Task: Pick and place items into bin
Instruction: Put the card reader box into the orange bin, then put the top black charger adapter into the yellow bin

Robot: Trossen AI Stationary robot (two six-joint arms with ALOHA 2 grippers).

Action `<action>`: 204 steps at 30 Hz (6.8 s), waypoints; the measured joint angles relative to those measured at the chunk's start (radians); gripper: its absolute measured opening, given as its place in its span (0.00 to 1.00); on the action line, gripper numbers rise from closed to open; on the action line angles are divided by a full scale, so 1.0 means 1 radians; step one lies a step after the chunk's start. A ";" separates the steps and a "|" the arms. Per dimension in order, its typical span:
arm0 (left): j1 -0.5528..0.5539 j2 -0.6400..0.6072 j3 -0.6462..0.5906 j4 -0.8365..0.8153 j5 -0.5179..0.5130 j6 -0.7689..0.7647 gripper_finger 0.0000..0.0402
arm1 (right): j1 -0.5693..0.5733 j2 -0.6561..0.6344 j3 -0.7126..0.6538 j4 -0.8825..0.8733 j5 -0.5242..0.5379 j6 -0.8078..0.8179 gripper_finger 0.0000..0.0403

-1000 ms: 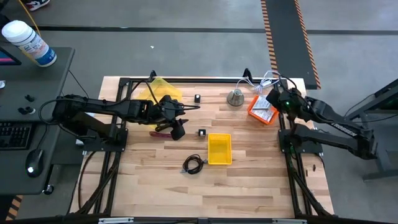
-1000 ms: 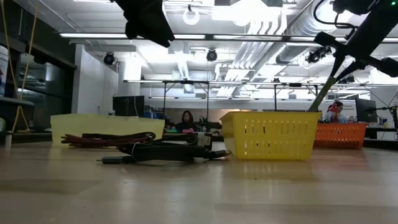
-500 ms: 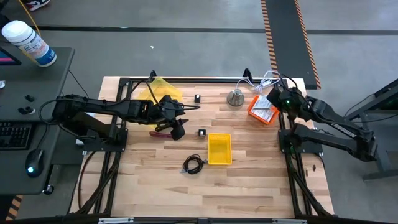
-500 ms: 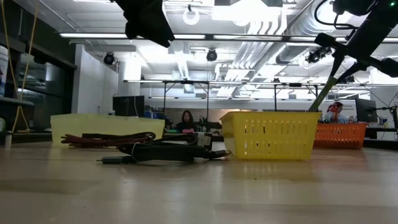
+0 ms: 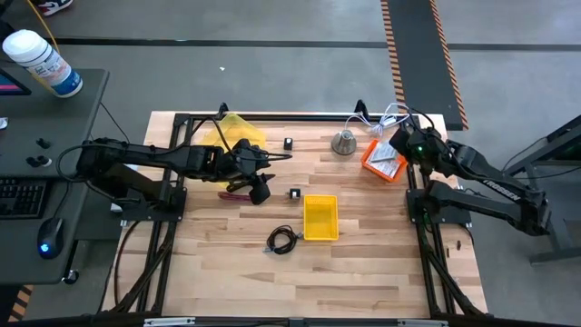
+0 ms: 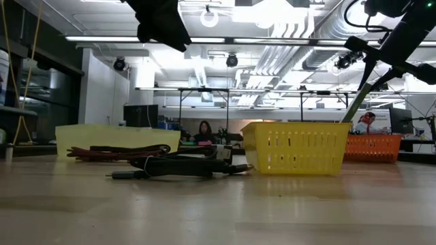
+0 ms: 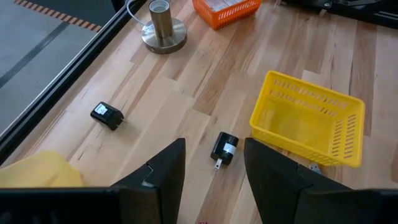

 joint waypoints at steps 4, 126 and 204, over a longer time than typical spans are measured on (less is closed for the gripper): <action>0.000 0.000 0.000 0.000 0.000 0.000 0.38 | 0.000 0.000 0.000 0.000 0.018 0.000 0.16; -0.106 -0.196 -0.001 -0.377 -0.051 -0.275 0.38 | 0.129 1.761 1.437 0.030 -0.370 -0.683 0.68; -0.106 -0.196 -0.001 -0.341 -0.072 -0.218 0.38 | 0.074 1.841 1.438 -0.042 -0.496 -0.553 0.36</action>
